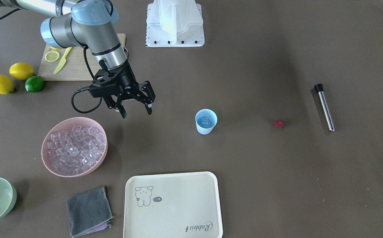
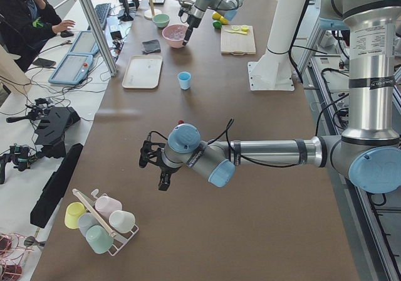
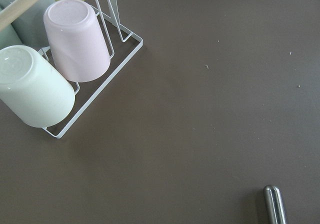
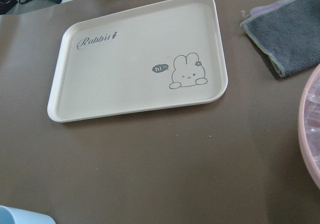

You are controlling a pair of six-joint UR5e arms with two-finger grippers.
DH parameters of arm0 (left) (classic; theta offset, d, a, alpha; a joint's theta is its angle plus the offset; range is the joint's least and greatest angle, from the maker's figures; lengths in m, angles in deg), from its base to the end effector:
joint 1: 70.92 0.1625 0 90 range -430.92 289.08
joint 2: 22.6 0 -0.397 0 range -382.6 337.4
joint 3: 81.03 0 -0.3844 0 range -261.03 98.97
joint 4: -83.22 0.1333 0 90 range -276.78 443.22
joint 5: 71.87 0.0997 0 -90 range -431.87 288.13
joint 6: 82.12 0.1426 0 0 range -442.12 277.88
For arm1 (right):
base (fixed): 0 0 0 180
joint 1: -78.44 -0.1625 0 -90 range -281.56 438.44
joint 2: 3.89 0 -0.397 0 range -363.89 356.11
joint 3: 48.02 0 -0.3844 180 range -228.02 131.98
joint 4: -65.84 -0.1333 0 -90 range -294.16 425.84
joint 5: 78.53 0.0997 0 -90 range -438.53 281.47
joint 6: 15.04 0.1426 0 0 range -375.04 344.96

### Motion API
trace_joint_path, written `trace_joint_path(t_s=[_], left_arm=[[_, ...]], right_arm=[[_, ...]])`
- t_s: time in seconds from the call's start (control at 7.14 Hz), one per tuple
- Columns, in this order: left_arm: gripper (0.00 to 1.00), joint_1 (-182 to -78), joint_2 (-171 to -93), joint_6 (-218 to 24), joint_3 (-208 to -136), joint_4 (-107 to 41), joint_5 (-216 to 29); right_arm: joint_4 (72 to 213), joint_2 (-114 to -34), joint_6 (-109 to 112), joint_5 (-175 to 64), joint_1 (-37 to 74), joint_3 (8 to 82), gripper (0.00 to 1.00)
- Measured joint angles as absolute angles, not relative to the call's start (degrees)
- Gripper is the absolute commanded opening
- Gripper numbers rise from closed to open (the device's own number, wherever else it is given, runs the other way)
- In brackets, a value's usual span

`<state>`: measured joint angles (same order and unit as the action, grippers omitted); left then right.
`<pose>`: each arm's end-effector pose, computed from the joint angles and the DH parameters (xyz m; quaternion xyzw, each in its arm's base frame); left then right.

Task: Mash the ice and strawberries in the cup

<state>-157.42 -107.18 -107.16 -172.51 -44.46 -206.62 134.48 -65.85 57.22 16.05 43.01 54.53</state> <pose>-0.0032 -0.4863 0.6130 0.1703 0.4192 -0.0568 0.8900 -0.4597 -0.4766 0.2416 0.1995 -0.4752 0.1114 0.8497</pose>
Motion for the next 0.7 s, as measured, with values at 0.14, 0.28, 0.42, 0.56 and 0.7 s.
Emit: trace_joint_path(t_s=[0.14, 0.28, 0.42, 0.56, 0.7], left_arm=[[0.98, -157.45, -106.71, -107.11, -172.54, -44.48, -206.57], [0.98, -157.48, -106.3, -107.13, -172.67, -44.48, -206.52], [0.98, -157.48, -106.11, -107.21, -172.77, -44.49, -206.51], [0.98, -157.49, -106.05, -107.24, -172.81, -44.49, -206.52], [0.98, -157.49, -106.03, -107.28, -172.85, -44.49, -206.5]], right_arm=[[134.45, -67.76, 53.9, 18.81, 40.88, 55.07, 0.9], [134.38, -69.8, 50.5, 22.19, 38.18, 55.7, 0.9], [133.99, -72.55, 46.68, 25.63, 34.98, 56.58, 0.89], [132.37, -75.73, 42.76, 29.97, 31.13, 57.03, 0.89], [129.01, -79.64, 38.57, 35.99, 25.97, 56.8, 0.89]])
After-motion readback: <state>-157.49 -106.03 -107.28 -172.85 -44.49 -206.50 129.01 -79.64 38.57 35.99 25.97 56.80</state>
